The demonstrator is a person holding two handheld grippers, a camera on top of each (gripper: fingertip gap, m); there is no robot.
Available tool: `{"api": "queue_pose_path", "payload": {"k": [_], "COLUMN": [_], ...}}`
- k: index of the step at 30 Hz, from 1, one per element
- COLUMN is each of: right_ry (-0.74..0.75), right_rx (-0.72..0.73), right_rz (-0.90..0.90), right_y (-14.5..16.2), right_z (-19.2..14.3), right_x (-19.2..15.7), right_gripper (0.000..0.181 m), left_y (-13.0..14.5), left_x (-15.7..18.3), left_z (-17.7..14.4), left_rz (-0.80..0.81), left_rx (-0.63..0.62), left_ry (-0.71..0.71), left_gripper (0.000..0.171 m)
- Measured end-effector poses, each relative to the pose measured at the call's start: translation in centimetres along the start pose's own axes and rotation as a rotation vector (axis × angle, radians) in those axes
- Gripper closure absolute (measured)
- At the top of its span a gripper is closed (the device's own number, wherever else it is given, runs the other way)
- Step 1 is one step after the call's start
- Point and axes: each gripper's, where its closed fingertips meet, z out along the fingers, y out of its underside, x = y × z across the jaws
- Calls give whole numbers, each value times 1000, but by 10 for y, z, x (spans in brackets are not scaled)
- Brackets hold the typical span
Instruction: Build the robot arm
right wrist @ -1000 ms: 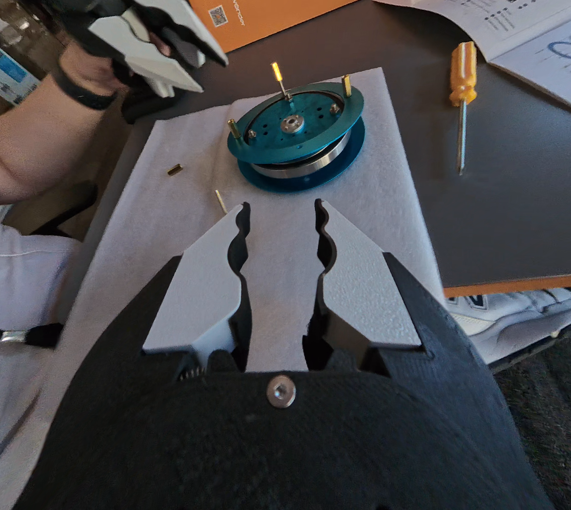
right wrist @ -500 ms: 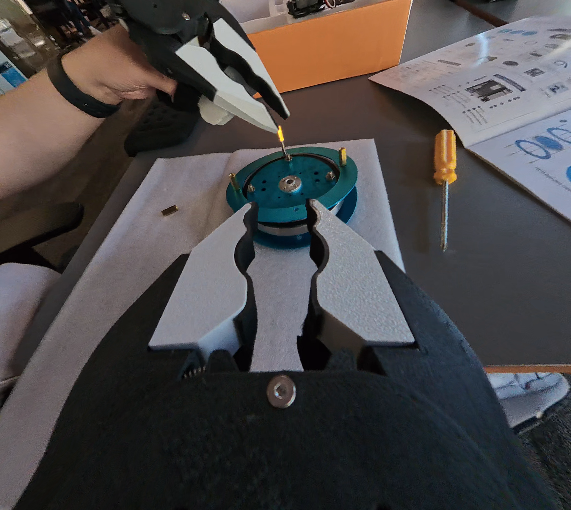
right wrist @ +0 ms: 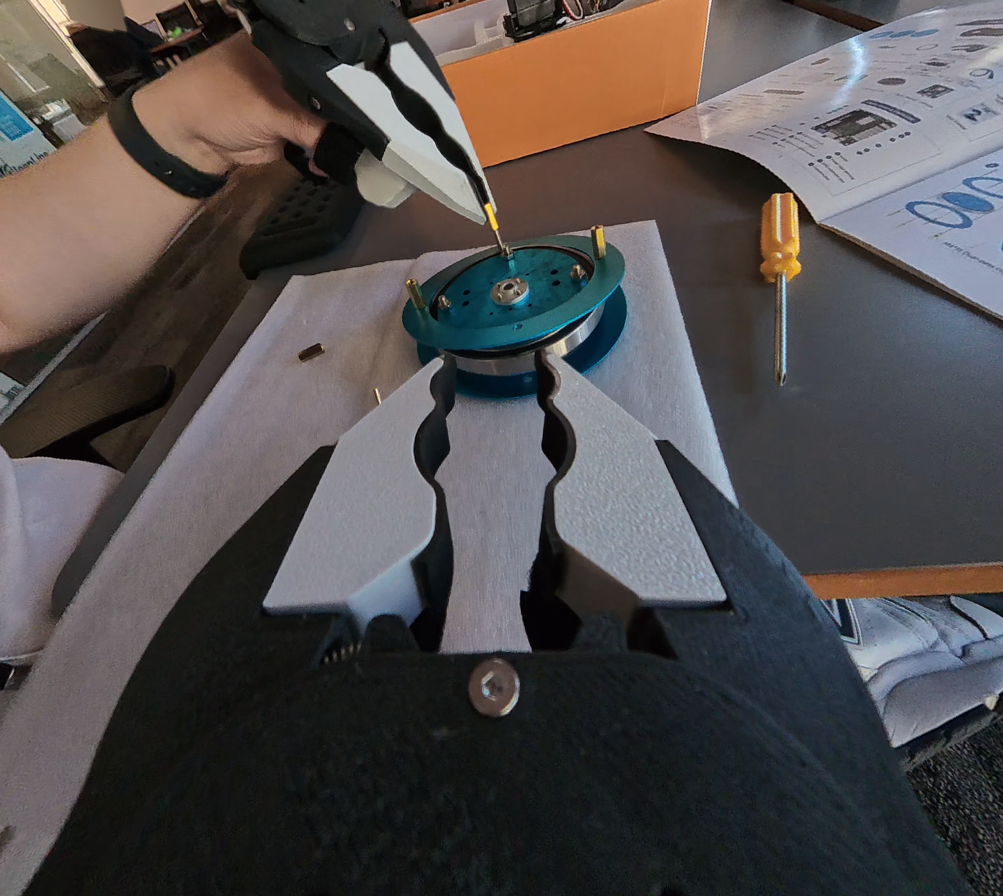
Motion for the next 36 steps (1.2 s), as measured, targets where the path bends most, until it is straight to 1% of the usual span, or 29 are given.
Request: {"api": "queue_pose_path", "payload": {"k": [3, 5, 6, 10, 15, 17, 19, 21, 22, 23, 25, 28, 30, 32, 33, 36], "right_ry": [-9, -11, -11, -11, -16, -13, -15, -17, -16, -15, -14, -11, -9, -6, -5, -3], "right_rx": [-5, -9, -14, -29, -20, -20, -15, -14, -15, -15, -17, -20, -22, -16, -12, -2], "right_rz": [5, 5, 5, -12, -10, -11, -8, -5, -6, -7, -11, -13, -7, -1, 4, 16], "right_y": [5, 7, 9, 11, 11, 11, 11, 11, 11, 11, 11, 13, 13, 13, 13, 12], "right_z": [-1, -2, -1, -3, -7, -8, -9, -9, -9, -9, -9, -9, -10, -12, -13, -15], "right_x": [0, 0, 0, -1, -1, 0, 0, 0, 0, 0, 0, 1, 2, 4, 5, 7], "right_gripper": [153, 153, 152, 152, 152, 152, 152, 152, 152, 152, 152, 152, 152, 152, 152, 153], "left_y": [0, -1, -2, -6, -2, -2, -4, -16, -19, -20, -18, -13, -6, -2, -2, -1], "left_x": [0, -1, -2, 2, 1, -6, -2, 7, 7, 5, 1, -1, -9, -7, -5, 0], "left_z": [1, 1, 2, 5, 2, -1, -5, -10, -13, -14, -14, -13, -13, -10, -8, -2], "left_rz": [130, 206, 228, 280, 411, 440, 365, 215, 131, 49, -80, -173, -221, -256, -271, -273], "left_rx": [-55, -79, -87, -112, -174, -196, -205, -149, -140, -141, -139, -91, -86, -81, -75, -88], "left_ry": [-15, -50, -64, -47, -31, -68, -23, 48, 60, 54, 8, -51, -114, -108, -90, -62], "left_gripper": [167, 166, 166, 167, 166, 165, 163, 152, 150, 144, 144, 144, 143, 145, 147, 165]}}
